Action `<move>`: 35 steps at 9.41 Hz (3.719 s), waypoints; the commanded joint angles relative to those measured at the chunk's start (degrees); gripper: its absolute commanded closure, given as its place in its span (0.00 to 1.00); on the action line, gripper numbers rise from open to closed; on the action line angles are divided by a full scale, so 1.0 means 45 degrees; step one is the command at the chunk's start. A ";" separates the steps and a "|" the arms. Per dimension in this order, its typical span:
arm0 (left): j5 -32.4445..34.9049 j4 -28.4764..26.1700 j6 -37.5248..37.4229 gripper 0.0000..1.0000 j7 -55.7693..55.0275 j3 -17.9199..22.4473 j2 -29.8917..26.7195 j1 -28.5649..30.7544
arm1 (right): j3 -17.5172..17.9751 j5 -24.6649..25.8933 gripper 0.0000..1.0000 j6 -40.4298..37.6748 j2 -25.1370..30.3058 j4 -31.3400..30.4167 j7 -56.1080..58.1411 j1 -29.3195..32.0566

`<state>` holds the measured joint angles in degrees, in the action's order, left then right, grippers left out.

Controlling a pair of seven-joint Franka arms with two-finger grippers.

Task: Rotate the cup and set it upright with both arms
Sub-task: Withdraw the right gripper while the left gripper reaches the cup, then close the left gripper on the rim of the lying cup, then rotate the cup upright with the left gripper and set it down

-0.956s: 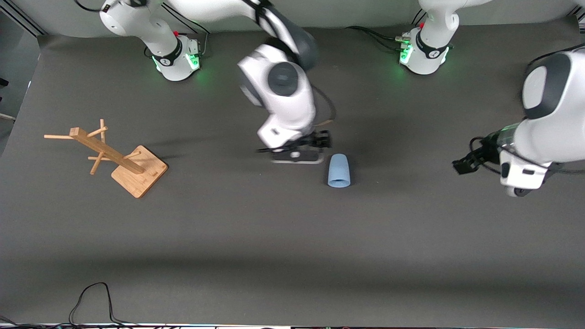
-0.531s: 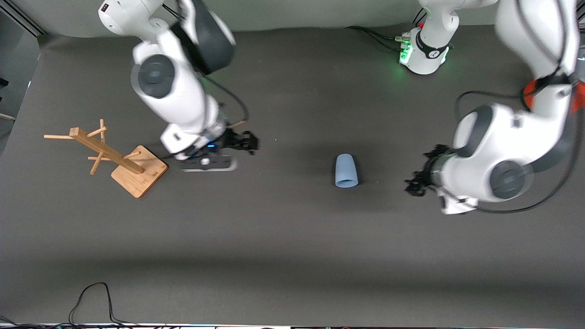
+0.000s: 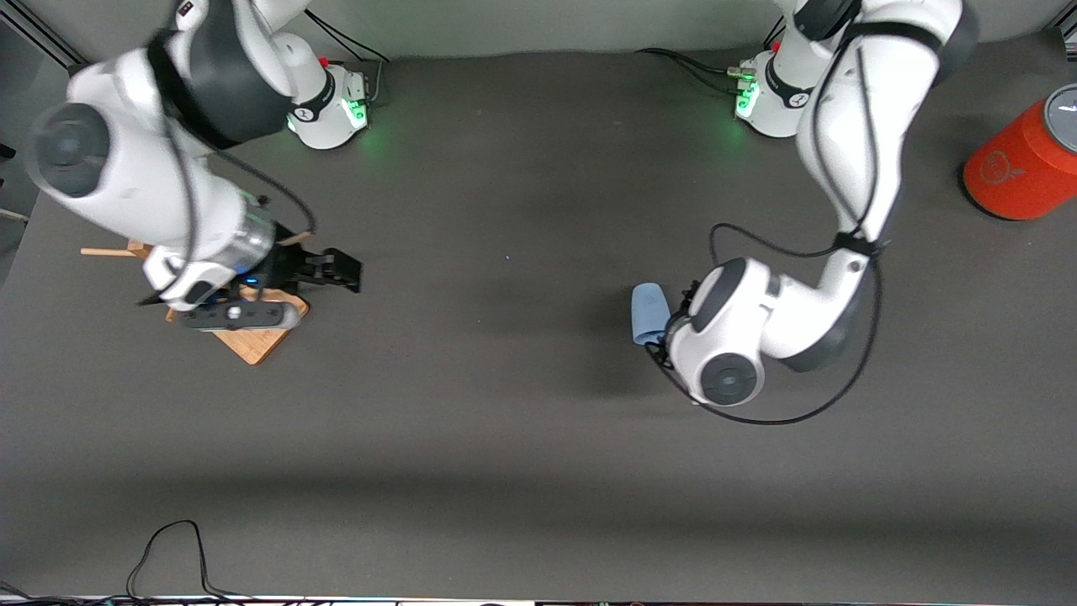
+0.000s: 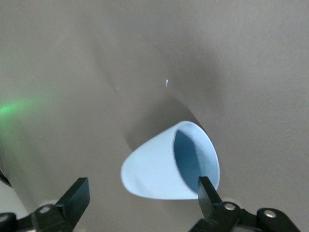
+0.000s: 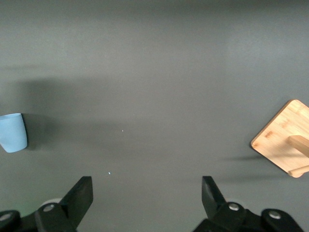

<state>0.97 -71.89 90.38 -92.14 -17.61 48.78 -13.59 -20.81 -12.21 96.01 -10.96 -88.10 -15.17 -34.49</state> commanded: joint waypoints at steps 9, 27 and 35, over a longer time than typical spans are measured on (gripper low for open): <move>0.0664 0.0761 -0.1002 1.00 -0.1340 0.0163 0.0997 -0.0436 | 0.4354 0.2869 0.00 -0.0652 0.2260 -0.1222 0.1103 0.5418; 0.5898 0.1955 -0.2353 1.00 -1.7453 0.0144 0.0742 -0.5923 | 0.2378 0.2790 0.00 -0.1140 0.2259 -0.0500 0.3588 0.4637; 0.5432 0.1815 -0.1997 0.00 -1.4627 0.0046 0.0588 -0.6237 | 0.2378 0.1248 0.00 -0.2116 0.2221 -0.0577 0.3665 0.4578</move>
<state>26.51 -63.25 81.66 -156.15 -17.42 52.87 -41.28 -9.38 -5.12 87.40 -1.51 -90.59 0.18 -13.45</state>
